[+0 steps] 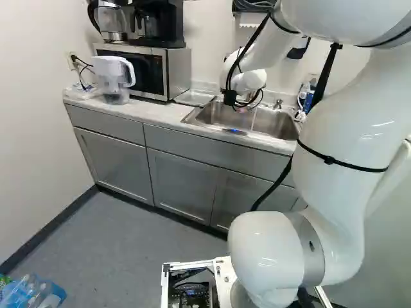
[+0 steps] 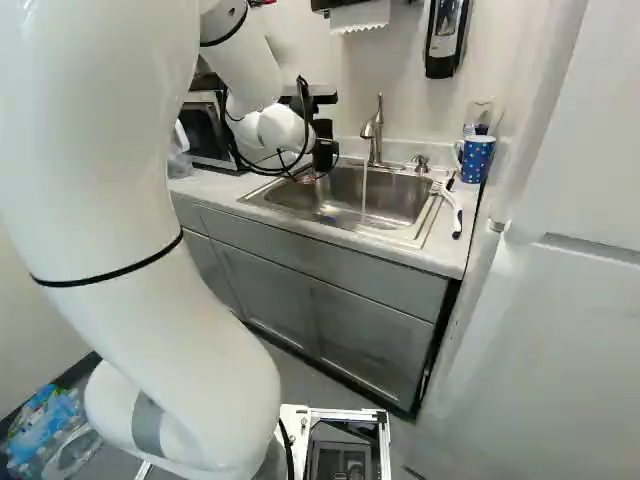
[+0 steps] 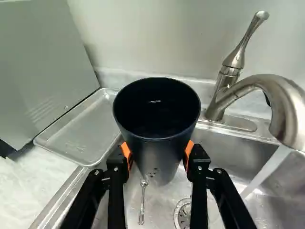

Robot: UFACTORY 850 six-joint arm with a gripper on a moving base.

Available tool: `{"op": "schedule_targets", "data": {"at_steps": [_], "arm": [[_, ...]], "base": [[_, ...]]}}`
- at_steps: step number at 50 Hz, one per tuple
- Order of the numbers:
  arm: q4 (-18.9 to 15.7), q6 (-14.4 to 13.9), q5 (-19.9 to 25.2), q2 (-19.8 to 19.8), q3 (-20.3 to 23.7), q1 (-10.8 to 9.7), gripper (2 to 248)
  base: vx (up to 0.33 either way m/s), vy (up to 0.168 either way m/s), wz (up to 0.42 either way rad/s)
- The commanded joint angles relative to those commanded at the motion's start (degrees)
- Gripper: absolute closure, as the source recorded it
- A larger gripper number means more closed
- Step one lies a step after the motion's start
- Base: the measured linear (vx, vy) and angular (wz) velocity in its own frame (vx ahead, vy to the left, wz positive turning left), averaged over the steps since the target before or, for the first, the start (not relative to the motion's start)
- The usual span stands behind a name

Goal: Rinse the cup and place it in the tray

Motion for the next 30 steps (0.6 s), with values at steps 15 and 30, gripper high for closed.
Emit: {"op": "schedule_targets", "data": {"at_steps": [15, 30], "arm": [[0.0, 0.0, -0.6, 1.3, -0.5, 0.0, 128], [0.0, 0.0, -1.6, 2.5, -1.1, 0.0, 128]], "base": [[0.000, 0.000, 0.000], [0.000, 0.000, 0.000]]}}
